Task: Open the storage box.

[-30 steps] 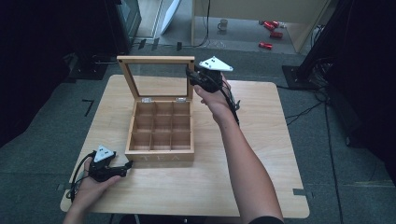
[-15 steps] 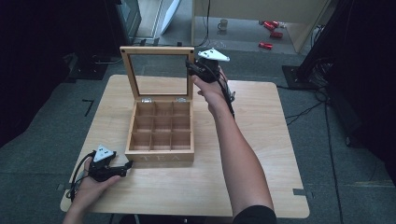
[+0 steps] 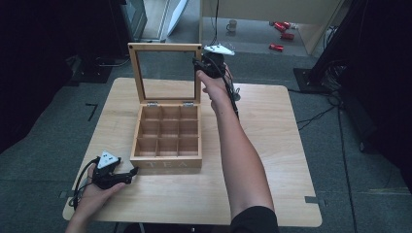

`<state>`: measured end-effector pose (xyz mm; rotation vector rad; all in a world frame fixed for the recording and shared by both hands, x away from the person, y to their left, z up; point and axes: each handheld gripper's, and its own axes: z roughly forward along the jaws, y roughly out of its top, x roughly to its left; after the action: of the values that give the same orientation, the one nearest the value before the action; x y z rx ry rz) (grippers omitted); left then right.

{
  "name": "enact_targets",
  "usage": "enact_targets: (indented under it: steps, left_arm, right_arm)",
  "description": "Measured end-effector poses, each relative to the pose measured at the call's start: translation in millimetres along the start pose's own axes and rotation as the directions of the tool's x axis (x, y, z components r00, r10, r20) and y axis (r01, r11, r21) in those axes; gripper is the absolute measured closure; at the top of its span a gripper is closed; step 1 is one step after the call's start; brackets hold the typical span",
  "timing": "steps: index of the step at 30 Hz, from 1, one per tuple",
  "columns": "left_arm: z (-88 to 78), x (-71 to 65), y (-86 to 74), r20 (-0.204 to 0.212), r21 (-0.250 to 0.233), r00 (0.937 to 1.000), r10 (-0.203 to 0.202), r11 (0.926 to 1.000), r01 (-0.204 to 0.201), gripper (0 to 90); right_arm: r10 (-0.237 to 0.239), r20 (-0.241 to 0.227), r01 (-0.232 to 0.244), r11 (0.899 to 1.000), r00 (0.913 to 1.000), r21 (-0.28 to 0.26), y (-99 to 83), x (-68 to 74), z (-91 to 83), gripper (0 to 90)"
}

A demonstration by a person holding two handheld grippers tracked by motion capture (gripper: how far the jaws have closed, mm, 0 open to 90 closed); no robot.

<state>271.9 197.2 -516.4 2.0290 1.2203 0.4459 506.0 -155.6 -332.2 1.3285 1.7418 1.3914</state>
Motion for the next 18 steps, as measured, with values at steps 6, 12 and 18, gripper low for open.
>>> enact_targets:
  steps: [6, 12, 18]
  left_arm:
    - [-0.9, 0.3, -0.9, 0.0, -0.005, 1.0, -0.008, 1.0, 0.008, 19.6]
    - [-2.0, 1.3, -1.6, 0.011, -0.008, 0.9998, -0.018, 0.9998, 0.019, 20.1]
    - [-2.7, 0.2, -2.6, 0.011, -0.008, 0.9999, -0.014, 0.9999, 0.014, 20.3]
  right_arm:
    - [0.009, 0.03, -0.009, 1.0, 0.9995, 0.005, 0.9, 1.0, 6.1, 66.7]
    - [0.015, 0.046, -0.015, 1.0, 0.9988, 0.011, 1.8, 1.3, 10.5, 66.7]
    - [0.022, 0.059, -0.023, 0.999, 0.998, 0.022, 3.2, 0.8, 15.9, 66.6]
